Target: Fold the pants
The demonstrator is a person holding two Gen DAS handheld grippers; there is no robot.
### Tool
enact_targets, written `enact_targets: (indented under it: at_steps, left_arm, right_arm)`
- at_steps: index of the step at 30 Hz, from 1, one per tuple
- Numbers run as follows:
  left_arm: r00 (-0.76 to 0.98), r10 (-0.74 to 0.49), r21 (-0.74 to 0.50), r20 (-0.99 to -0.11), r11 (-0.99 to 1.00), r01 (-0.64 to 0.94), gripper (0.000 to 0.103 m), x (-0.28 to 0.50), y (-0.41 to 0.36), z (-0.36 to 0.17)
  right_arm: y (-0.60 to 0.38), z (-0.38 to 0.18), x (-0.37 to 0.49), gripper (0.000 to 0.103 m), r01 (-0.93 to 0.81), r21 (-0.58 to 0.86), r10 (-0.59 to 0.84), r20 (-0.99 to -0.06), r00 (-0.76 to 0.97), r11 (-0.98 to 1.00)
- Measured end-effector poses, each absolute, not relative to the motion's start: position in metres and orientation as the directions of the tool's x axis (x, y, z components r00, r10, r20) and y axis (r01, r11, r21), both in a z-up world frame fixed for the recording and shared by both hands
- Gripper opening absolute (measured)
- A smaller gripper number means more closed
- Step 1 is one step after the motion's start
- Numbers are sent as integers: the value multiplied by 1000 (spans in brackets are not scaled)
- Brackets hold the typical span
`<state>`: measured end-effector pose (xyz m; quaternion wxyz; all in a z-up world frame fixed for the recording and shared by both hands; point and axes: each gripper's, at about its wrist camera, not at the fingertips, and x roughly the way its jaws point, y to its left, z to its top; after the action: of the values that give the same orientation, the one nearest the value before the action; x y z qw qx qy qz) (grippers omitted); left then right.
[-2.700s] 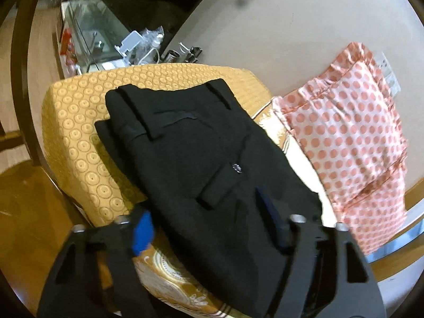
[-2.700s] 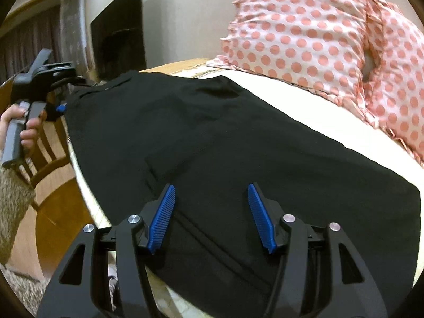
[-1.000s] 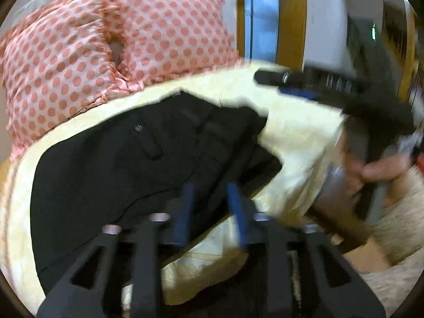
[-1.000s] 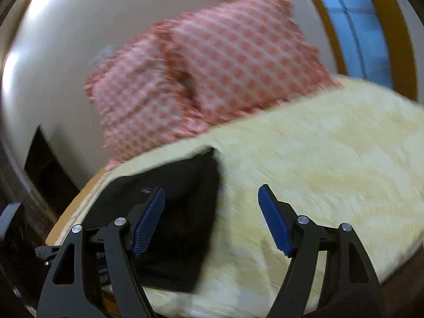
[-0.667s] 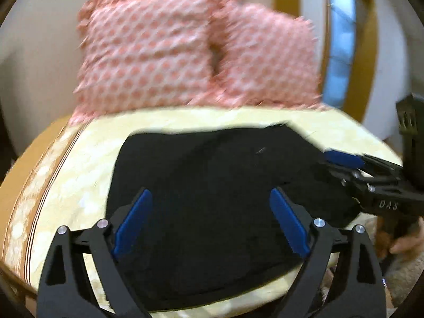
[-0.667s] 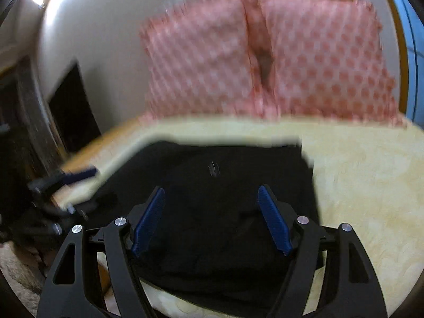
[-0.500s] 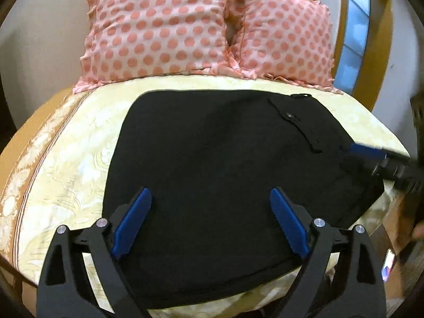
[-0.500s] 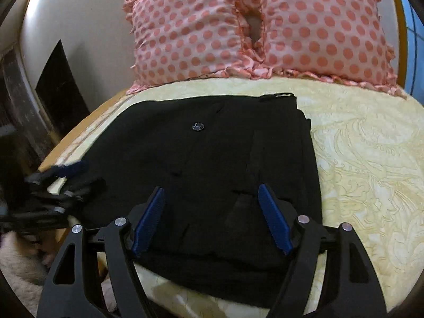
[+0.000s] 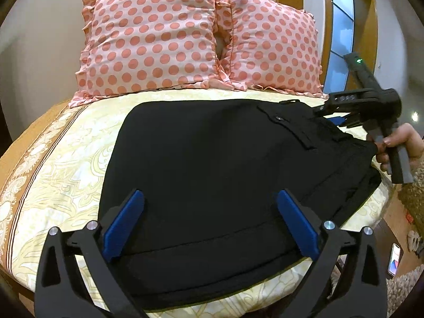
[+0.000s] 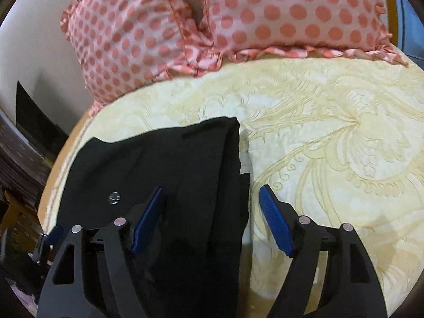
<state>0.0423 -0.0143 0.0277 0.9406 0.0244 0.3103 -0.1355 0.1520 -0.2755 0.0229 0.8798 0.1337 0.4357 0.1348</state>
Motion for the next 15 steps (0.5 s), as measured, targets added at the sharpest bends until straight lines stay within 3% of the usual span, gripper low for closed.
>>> enact_targets:
  at_steps: [4, 5, 8, 12, 15]
  left_arm:
    - [764, -248, -39, -595, 959, 281, 101, 44, -14, 29]
    - [749, -264, -60, -608, 956, 288, 101, 47, -11, 33]
    - [724, -330, -160, -606, 942, 296, 101, 56, 7, 52]
    - [747, -314, -244, -586, 948, 207, 100, 81, 48, 78]
    - [690, -321, -323, -649, 937, 132, 98, 121, 77, 79]
  right_arm:
    - [-270, 26, 148, 42, -193, 331, 378, -705, 600, 924]
    - [-267, 28, 146, 39, -214, 315, 379, -699, 606, 925]
    - [-266, 27, 151, 38, -226, 300, 375, -702, 605, 927]
    - [-278, 18, 165, 44, -194, 400, 434, -696, 571, 896]
    - [-276, 20, 162, 31, -232, 398, 455, -675, 581, 888]
